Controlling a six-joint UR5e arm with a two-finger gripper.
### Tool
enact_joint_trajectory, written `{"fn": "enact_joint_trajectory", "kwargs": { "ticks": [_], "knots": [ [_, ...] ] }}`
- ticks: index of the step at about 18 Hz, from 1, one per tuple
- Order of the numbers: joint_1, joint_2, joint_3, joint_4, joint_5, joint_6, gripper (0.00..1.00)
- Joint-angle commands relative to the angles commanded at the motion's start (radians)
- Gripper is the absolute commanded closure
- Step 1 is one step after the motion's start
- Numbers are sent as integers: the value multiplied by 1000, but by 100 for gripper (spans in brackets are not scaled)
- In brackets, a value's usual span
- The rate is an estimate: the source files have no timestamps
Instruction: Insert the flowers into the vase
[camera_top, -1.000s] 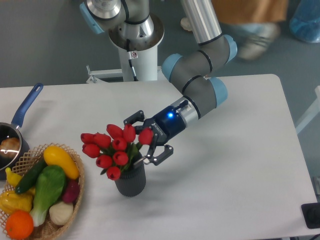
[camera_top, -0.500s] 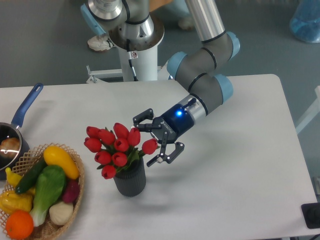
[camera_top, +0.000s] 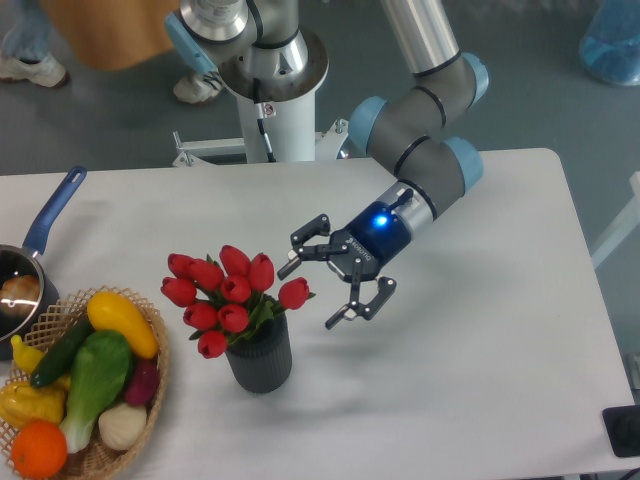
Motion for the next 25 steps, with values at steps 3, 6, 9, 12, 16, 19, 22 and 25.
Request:
{"fn": "enact_joint_trajectory", "kwargs": {
  "ticks": [3,6,9,12,16,19,22,25],
  "knots": [
    [78,0,15,0,0,-3,0],
    [156,-2,22,0,6,0,0],
    [203,-2,54,2,93,0,0],
    [222,0,107,2,268,2,0],
    [276,-2,138,2,455,23,0],
    [298,2,141,0,604,84,0],
    [279,29,150,-8,864,57,0],
    [247,34,175,-8,1035,23,0]
  ]
}}
